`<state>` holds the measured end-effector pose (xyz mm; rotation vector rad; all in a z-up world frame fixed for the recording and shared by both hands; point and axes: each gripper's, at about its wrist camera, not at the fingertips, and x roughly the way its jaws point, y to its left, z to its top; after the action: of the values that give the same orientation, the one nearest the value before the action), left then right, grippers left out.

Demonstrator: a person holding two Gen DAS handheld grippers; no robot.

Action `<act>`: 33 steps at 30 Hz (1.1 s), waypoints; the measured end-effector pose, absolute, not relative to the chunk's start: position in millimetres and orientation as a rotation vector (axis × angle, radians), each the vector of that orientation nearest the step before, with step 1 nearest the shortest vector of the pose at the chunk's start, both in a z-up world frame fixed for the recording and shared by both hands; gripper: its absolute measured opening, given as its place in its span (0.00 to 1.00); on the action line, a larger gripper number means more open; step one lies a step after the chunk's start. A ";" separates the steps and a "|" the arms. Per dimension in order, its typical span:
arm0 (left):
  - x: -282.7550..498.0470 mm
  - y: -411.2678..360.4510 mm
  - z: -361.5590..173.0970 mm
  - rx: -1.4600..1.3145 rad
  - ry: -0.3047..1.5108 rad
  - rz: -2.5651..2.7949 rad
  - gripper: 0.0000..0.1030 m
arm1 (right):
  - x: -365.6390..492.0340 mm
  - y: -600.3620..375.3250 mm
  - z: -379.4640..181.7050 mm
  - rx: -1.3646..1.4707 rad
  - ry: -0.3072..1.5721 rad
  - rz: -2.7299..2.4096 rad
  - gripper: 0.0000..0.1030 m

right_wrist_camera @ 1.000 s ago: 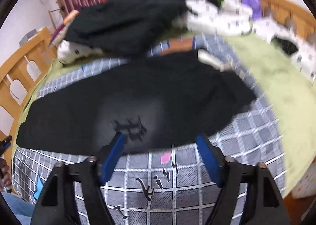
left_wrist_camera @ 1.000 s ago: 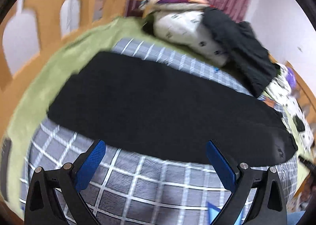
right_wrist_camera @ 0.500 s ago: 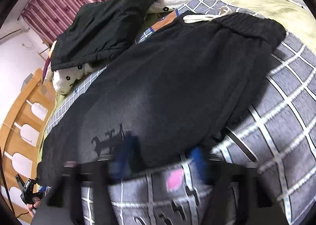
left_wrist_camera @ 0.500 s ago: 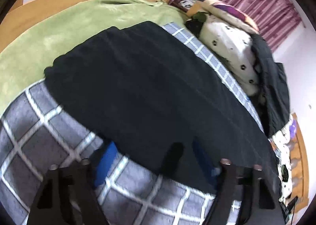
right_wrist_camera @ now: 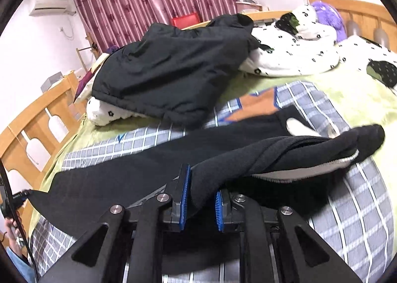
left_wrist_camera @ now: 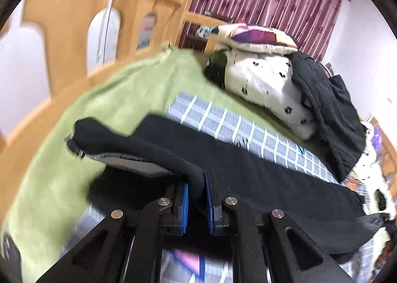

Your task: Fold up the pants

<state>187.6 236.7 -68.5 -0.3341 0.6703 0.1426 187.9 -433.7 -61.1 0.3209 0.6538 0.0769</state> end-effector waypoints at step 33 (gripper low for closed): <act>130.9 216.2 -154.5 -0.484 0.910 0.071 0.71 | 151.7 -443.7 -121.9 0.346 0.814 0.047 0.67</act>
<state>130.9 216.2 -154.5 -0.4835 0.9101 0.0713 151.7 -443.7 -121.9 0.3463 0.8145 0.0471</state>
